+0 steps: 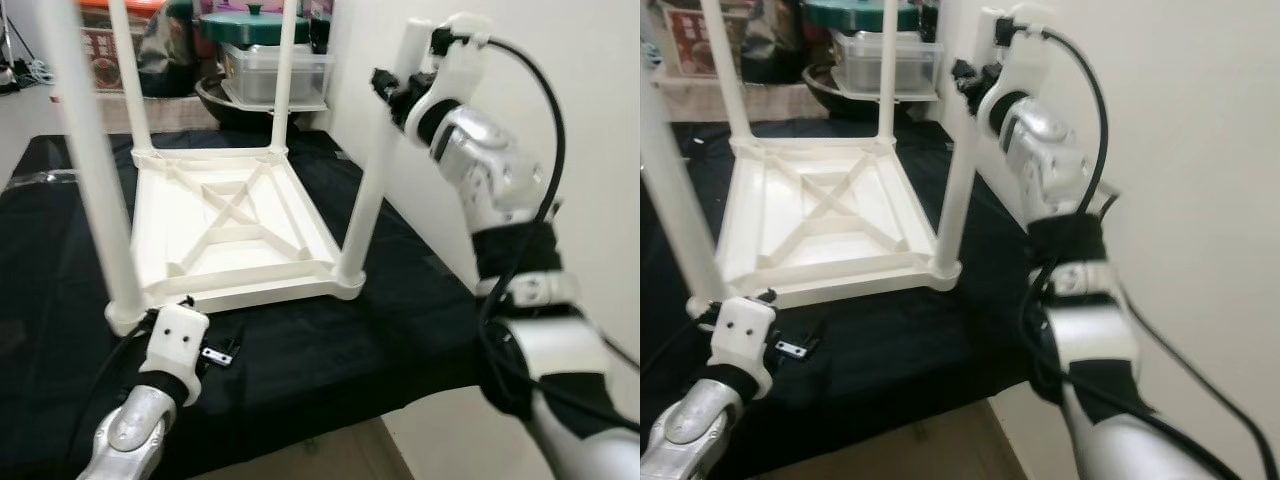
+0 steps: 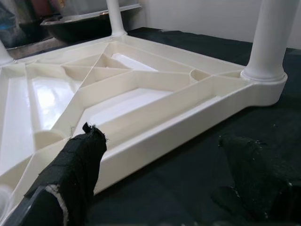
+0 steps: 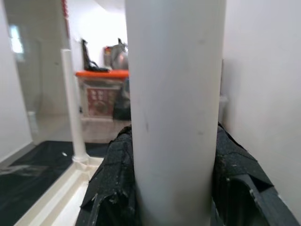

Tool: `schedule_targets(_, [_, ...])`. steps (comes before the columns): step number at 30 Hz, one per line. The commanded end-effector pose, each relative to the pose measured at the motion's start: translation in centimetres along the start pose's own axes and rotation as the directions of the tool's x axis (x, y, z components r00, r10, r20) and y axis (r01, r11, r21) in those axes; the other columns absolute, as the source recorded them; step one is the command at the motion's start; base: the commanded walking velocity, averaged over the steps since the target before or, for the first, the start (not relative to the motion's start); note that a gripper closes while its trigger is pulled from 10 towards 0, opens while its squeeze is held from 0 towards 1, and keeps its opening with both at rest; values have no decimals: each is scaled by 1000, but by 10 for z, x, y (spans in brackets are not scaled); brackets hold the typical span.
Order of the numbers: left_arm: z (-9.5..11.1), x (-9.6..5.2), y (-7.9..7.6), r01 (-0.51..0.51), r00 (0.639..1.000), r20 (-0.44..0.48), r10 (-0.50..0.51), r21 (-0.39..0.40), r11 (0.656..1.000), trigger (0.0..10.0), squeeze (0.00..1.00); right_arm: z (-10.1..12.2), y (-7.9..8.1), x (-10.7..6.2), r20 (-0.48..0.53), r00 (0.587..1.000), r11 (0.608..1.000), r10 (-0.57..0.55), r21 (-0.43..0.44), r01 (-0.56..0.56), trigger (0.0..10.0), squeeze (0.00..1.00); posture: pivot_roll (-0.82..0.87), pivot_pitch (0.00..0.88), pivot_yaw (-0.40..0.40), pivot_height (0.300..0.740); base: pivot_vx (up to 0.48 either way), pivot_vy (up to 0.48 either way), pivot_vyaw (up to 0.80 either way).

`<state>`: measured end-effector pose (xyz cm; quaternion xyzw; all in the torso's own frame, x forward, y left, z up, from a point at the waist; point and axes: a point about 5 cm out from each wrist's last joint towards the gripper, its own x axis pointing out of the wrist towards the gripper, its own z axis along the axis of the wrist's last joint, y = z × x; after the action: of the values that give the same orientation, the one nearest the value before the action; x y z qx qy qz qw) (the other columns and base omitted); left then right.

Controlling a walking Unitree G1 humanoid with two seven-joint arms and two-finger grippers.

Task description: Building children table

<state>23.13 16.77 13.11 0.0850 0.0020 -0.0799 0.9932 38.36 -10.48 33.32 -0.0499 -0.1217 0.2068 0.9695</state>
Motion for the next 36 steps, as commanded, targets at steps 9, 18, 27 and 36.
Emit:
schedule_targets(9, [2, 0, -3, 4, 1000, 8, -4, -2, 1000, 10000, 0, -60, 57, -4, -149, 976, 987, 160, 15, -159, 10000, 0, 97, 0, -139, 740, 0, 0, 0])
schedule_targets(18, [2, 0, -2, 6, 1000, 6, -5, -3, 1000, 10000, 0, -33, 34, -13, 10, 997, 993, 81, 82, -82, 10000, 1000, 78, 0, -127, 740, 0, 0, 0])
schedule_targets(27, [2, 0, -1, 3, 1000, 7, -3, 0, 1000, 10000, 0, -38, 53, -35, 38, 981, 964, 190, 181, -194, 10000, 1000, 76, 0, -122, 740, 0, 0, 0])
schedule_targets(36, [2, 0, 0, 3, 1000, 7, -3, 9, 1000, 10000, 0, -80, 80, -47, -86, 979, 981, 186, 65, -181, 10000, 0, 90, 0, -124, 740, 0, 0, 0])
